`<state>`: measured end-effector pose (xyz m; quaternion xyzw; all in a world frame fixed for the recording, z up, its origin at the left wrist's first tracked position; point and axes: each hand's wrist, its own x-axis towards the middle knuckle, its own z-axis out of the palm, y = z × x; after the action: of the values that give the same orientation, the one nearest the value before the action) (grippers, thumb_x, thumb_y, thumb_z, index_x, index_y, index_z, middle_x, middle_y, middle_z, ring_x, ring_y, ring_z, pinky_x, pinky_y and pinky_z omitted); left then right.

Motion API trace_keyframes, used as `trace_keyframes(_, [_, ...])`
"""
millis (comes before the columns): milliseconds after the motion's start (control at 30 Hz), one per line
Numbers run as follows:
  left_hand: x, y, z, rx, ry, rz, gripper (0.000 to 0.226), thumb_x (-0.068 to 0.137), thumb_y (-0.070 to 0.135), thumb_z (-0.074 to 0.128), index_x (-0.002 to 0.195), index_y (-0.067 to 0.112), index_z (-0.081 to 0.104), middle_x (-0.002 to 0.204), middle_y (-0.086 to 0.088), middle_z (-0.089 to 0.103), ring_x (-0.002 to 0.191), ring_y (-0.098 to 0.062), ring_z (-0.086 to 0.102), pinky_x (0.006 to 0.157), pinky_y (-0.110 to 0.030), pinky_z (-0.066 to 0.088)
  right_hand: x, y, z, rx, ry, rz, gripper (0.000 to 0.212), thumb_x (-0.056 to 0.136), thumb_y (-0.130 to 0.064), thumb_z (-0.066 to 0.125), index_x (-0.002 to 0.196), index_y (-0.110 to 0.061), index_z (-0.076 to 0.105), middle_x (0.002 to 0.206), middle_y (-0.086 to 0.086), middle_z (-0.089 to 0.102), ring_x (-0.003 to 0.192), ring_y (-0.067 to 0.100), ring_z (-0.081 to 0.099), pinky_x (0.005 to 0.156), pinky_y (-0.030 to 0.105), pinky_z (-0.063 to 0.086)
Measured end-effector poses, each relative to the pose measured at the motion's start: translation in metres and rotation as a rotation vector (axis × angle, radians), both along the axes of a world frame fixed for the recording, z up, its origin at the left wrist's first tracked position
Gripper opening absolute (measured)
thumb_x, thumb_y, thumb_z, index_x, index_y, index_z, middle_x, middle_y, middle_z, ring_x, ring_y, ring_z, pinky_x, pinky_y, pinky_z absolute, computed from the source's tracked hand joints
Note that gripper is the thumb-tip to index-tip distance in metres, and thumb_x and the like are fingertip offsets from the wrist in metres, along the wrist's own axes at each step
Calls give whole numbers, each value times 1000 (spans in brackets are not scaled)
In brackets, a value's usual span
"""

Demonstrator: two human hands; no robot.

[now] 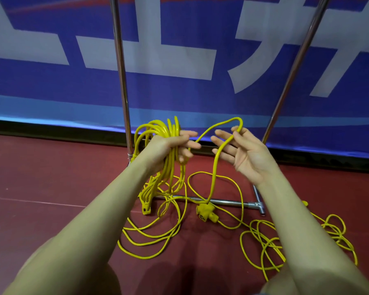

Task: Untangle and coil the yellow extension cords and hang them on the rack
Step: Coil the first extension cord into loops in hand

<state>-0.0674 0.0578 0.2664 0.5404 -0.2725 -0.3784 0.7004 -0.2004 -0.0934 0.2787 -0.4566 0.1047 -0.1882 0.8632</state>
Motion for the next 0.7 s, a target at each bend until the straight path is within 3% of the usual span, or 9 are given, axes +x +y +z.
trace_keyframes(100, [-6,0,-4,82,44,-127,19,96,7,44,102,7,62,83,-6,74,74,-15,72,65,-24,56,2,-3,0,28,-50,-10,18,98,-7,37,87,-18,46,94,13,73,91,27,71,67,38,59])
trace_keyframes(200, [-11,-3,-8,97,78,-197,21,95,4,44,103,5,63,90,-9,73,82,-18,71,78,-29,56,5,-6,-2,68,-101,-40,20,98,-5,37,83,-19,41,101,17,71,98,30,69,75,41,59])
trace_keyframes(433, [-28,-11,-11,74,35,-312,22,94,2,43,103,5,62,85,-5,73,81,-17,71,72,-25,56,12,-9,-8,118,-132,-136,21,101,-6,34,86,-21,39,107,17,69,99,29,68,75,39,58])
trace_keyframes(567, [-32,-14,-4,12,59,-212,19,94,1,43,96,5,62,72,0,70,68,-12,69,60,-24,55,10,-13,-8,107,-113,-139,18,101,-9,36,86,-19,40,102,18,70,97,29,69,71,39,59])
trace_keyframes(700, [-25,-17,3,-102,214,-43,20,95,3,42,96,9,61,71,1,71,65,-9,69,59,-26,57,7,-9,-14,20,66,-94,8,98,-10,43,91,-12,46,90,20,69,83,31,70,75,40,59])
